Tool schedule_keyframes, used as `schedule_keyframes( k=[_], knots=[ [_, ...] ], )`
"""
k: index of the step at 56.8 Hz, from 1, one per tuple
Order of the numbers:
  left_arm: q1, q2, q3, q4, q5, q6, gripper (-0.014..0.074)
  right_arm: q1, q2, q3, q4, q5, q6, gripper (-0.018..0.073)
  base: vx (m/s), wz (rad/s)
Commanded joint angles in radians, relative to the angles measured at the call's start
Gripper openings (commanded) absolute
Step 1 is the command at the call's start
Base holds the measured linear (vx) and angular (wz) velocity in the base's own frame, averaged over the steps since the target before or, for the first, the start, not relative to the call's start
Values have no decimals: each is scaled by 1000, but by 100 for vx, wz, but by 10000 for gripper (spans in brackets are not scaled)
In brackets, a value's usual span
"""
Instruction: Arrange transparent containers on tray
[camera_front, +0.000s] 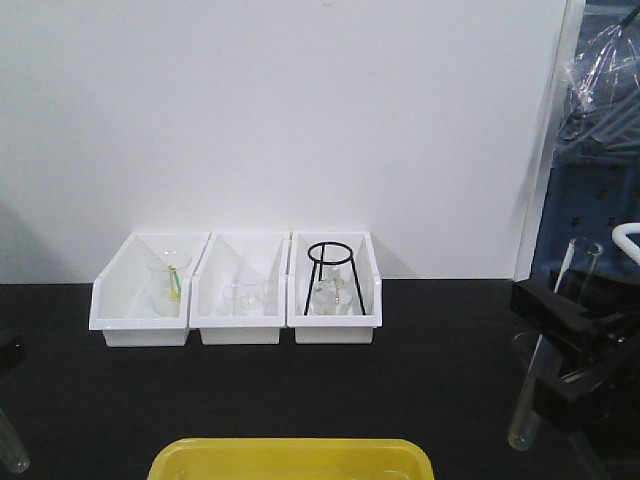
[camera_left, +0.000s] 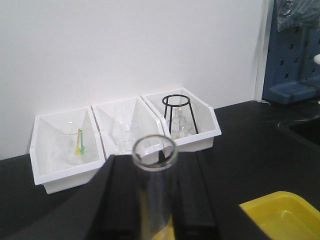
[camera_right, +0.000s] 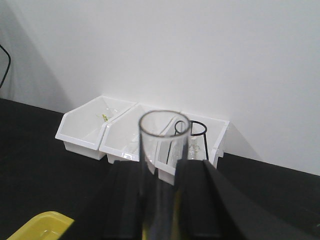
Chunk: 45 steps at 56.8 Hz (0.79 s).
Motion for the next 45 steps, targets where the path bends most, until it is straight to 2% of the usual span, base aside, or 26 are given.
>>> schedule_keyframes(
  k=[1, 45],
  knots=[
    [-5, -5, -32, -6, -78, -4, 150, -6, -9, -29, -6, -88, -9, 19, 2, 1],
    [-5, -5, -32, -7, -83, -12, 150, -5, -9, -29, 11, -86, 9, 19, 0, 0]
  ],
)
